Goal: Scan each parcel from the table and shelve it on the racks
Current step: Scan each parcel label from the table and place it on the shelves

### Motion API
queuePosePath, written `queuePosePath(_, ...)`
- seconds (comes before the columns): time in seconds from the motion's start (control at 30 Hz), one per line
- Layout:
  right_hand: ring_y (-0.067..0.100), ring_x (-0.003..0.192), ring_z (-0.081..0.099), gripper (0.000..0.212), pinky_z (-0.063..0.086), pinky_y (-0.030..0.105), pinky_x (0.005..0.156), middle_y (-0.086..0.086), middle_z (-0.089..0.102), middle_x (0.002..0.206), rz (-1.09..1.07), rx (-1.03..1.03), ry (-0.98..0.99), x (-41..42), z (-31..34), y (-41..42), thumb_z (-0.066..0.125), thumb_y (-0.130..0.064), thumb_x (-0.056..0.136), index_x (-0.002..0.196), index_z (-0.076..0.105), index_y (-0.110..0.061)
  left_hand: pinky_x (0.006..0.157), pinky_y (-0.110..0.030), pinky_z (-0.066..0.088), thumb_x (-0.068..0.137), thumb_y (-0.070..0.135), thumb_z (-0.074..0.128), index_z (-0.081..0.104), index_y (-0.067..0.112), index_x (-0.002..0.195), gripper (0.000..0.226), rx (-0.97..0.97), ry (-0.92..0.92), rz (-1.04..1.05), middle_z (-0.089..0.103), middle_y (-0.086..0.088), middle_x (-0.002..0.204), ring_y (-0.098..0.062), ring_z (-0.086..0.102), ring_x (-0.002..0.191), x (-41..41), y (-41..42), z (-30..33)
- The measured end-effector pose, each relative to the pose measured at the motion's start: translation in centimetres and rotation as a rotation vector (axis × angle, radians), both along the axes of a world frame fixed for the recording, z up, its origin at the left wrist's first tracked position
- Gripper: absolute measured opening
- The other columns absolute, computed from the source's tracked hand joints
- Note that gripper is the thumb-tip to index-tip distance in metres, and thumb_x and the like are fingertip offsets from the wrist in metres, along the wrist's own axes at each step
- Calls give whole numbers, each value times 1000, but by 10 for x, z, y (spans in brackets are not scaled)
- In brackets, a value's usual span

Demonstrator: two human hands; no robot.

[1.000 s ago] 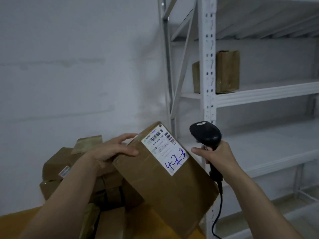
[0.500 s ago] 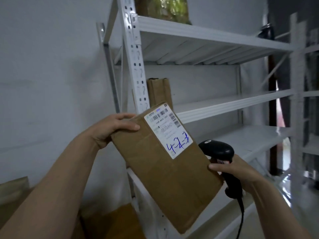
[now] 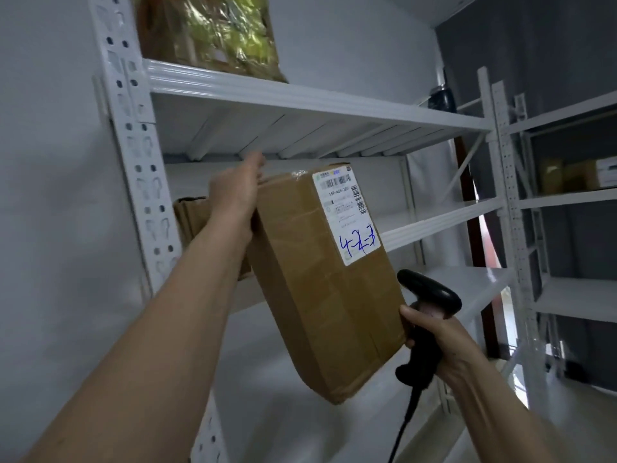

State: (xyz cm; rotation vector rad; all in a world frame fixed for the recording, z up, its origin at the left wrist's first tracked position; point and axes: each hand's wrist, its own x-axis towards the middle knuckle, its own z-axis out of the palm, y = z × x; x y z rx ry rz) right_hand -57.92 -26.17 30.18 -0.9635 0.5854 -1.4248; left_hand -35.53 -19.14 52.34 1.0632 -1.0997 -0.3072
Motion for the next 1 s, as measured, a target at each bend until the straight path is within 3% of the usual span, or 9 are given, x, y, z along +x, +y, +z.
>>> queuePosePath(0.07,18,54,54,36,45,29,47,8,59,66,8,6,-28,1,10,-13,81,-15,58,86,62,-4,95,-49,47,83,59,54,58,18,119,55,-67,-14,87,54,-12,130,-32,53,117,-27,-18,-1)
queuePosePath(0.17,20,53,59,40,45,27,42,8,64,68,9,-5,-45,4,33,-31,83,-18,61,93,63,-3,104,-50,40,83,65,56,20,33,149,81,17,-184,129,28,-8,149,-31,38,131,-55,-38,-19)
queuePosePath(0.33,38,71,70,29,47,24,38,18,72,82,-7,29,-117,1,69,-61,76,-12,80,101,63,3,110,-50,33,82,52,60,5,34,153,93,262,-311,106,24,-8,150,-33,33,134,-60,-60,-49)
queuePosePath(0.47,22,45,63,28,47,23,38,14,69,65,-3,54,-49,11,80,-81,78,-17,79,96,66,2,112,-50,23,69,66,59,-2,34,154,109,313,-525,191,-7,7,160,-29,6,146,-58,-62,-60)
queuePosePath(0.53,19,42,61,21,48,23,39,12,69,60,34,40,-70,19,87,-88,75,-16,82,92,66,-1,114,-53,19,63,73,63,0,34,154,117,276,-644,244,-13,15,159,-26,-2,147,-53,-62,-56)
queuePosePath(0.67,19,43,63,21,49,23,39,11,70,60,78,-21,-80,38,105,-94,74,-19,83,90,64,-2,113,-47,29,70,61,74,19,31,152,104,101,-793,395,21,9,158,-25,19,143,-35,-65,-40)
queuePosePath(0.77,23,49,67,30,50,25,41,14,73,68,123,-52,-29,59,113,-91,76,-24,81,96,64,-1,94,-33,38,71,53,78,45,30,137,78,-70,-842,557,47,5,139,-21,41,127,-26,-70,-20)
queuePosePath(0.87,24,51,68,31,50,24,41,13,74,70,186,-65,4,84,113,-88,76,-23,81,98,64,-1,83,-28,34,73,46,79,53,28,127,62,-103,-894,682,50,2,127,-21,43,120,-17,-74,-3)
queuePosePath(1.0,23,48,67,32,49,24,40,14,71,62,232,-12,-4,119,109,-89,77,-17,81,99,63,4,88,-29,38,79,37,77,51,26,132,61,-44,-897,731,45,-2,133,-21,41,124,-1,-83,0)
